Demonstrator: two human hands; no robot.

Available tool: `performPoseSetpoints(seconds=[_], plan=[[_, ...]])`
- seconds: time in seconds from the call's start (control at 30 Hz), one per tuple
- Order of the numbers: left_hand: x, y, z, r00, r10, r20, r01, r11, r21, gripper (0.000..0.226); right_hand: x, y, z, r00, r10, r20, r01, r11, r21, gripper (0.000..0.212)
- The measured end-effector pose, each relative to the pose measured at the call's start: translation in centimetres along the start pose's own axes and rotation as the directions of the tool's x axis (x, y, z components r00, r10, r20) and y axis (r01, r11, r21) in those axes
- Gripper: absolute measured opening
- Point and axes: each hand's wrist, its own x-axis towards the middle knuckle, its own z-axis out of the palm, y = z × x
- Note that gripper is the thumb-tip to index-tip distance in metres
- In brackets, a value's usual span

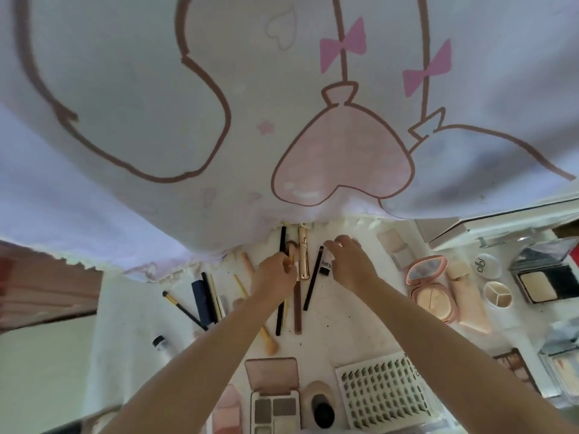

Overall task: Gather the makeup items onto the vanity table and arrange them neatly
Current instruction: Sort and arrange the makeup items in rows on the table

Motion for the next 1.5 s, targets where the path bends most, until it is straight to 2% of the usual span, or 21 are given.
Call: performPoseSetpoints(seconds=[0.17, 0.23, 0.3, 0.37, 0.43, 0.47, 0.5, 0.53, 0.57, 0.6, 0.67, 0.73, 0.8, 0.87, 0.97, 1.07, 1.13, 1.2, 1.3, 1.4, 1.5], plan=[[-1.5, -2.4, -0.9, 0.998, -0.057, -0.024, 0.056, 0.996, -0.064, 0.020, 1.2, -1.0, -0.3, 0.980, -0.016, 0.200, 0.048, 0.987, -0.156, 0.058], [-1.7, -2.9, -1.0, 0.996, -0.085, 0.002, 0.084, 0.994, -0.074, 0.017, 1.0, -0.9, -0.1, 0.975, -0.027, 0.219, 0.066, 0.983, -0.172, 0.054], [-1.8, -3.1, -1.1, 0.996, -0.082, 0.024, 0.084, 0.994, -0.076, 0.011, 0.6, -0.6, -0.1, 0.983, -0.032, 0.179, 0.061, 0.985, -0.163, 0.045], [-1.9, -3.0, -1.2, 0.998, -0.058, 0.038, 0.062, 0.994, -0.086, 0.009, 0.0, -0.5, -0.4, 0.989, -0.018, 0.145, 0.025, 0.999, -0.046, 0.044], [-2.1, -2.7, -1.1, 0.998, 0.015, 0.061, -0.009, 0.995, -0.099, 0.018, -1.0, -0.6, -1.1, 0.986, 0.051, 0.158, -0.089, 0.966, 0.242, 0.042], [-2.3, -2.4, -1.1, 0.996, 0.070, 0.064, -0.063, 0.993, -0.100, 0.024, -1.6, -0.8, -1.6, 0.980, 0.084, 0.178, -0.155, 0.887, 0.436, 0.034], [-2.6, -2.1, -1.2, 0.989, 0.133, 0.059, -0.126, 0.986, -0.105, 0.029, -2.3, -0.9, -2.2, 0.972, 0.103, 0.211, -0.217, 0.738, 0.639, 0.023], [-2.9, -1.8, -1.2, 0.978, 0.205, 0.044, -0.199, 0.973, -0.115, 0.034, -3.0, -1.1, -2.8, 0.965, 0.098, 0.243, -0.256, 0.545, 0.798, 0.017], [-3.2, -1.4, -1.2, 0.959, 0.281, 0.022, -0.276, 0.953, -0.124, 0.038, -3.7, -1.2, -3.4, 0.960, 0.079, 0.270, -0.279, 0.381, 0.881, 0.014], [-3.6, -1.1, -1.2, 0.937, 0.350, 0.003, -0.346, 0.930, -0.125, 0.040, -4.5, -1.4, -3.9, 0.957, 0.048, 0.287, -0.290, 0.263, 0.920, 0.012], [-4.4, -0.5, -1.4, 0.896, 0.444, -0.022, -0.444, 0.889, -0.113, 0.044, -5.9, -1.7, -4.7, 0.947, -0.045, 0.319, -0.311, 0.141, 0.940, 0.006], [-5.2, -0.1, -1.6, 0.860, 0.509, -0.038, -0.510, 0.857, -0.073, 0.044, -7.1, -2.2, -4.9, 0.920, -0.122, 0.372, -0.363, 0.092, 0.927, 0.023], [-6.1, 0.0, -1.7, 0.829, 0.559, -0.036, -0.559, 0.829, -0.015, 0.039, -8.0, -2.9, -4.8, 0.900, -0.134, 0.414, -0.403, 0.099, 0.910, 0.021], [-6.9, -0.2, -1.8, 0.820, 0.573, -0.014, -0.572, 0.819, 0.045, 0.034, -8.7, -3.4, -4.6, 0.909, -0.076, 0.410, -0.391, 0.182, 0.902, 0.024], [-7.5, -1.4, -2.1, 0.869, 0.493, 0.028, -0.491, 0.857, 0.157, 0.036, -9.6, -3.7, -4.5, 0.962, 0.015, 0.272, -0.252, 0.434, 0.865, 0.022], [-8.1, -2.3, -2.4, 0.908, 0.395, 0.143, -0.420, 0.862, 0.285, 0.038, -10.5, -4.0, -4.6, 0.982, -0.013, 0.188, -0.133, 0.658, 0.741, 0.022], [-8.6, -2.1, -2.7, 0.916, 0.359, 0.181, -0.401, 0.847, 0.348, 0.033, -10.8, -4.5, -4.7, 0.986, -0.038, 0.161, -0.076, 0.760, 0.645, 0.028], [-9.1, -1.9, -3.1, 0.905, 0.392, 0.167, -0.426, 0.840, 0.337, 0.025, -11.0, -4.9, -4.9, 0.990, -0.035, 0.140, -0.061, 0.773, 0.631, 0.031], [-10.0, -1.6, -4.0, 0.879, 0.456, 0.141, -0.474, 0.869, 0.142, 0.020, -11.3, -5.7, -5.2, 0.990, -0.040, 0.137, -0.063, 0.740, 0.669, 0.031], [-11.0, -1.6, -5.4, 0.896, 0.424, 0.128, -0.419, 0.905, -0.065, 0.020, -11.8, -6.5, -5.5, 0.994, -0.093, 0.064, 0.036, 0.795, 0.606, 0.032], [-12.5, -1.6, -6.3, 0.907, 0.404, 0.120, -0.392, 0.913, -0.113, 0.024, -12.2, -7.2, -5.4, 0.994, -0.083, 0.066, 0.021, 0.766, 0.642, 0.033]])
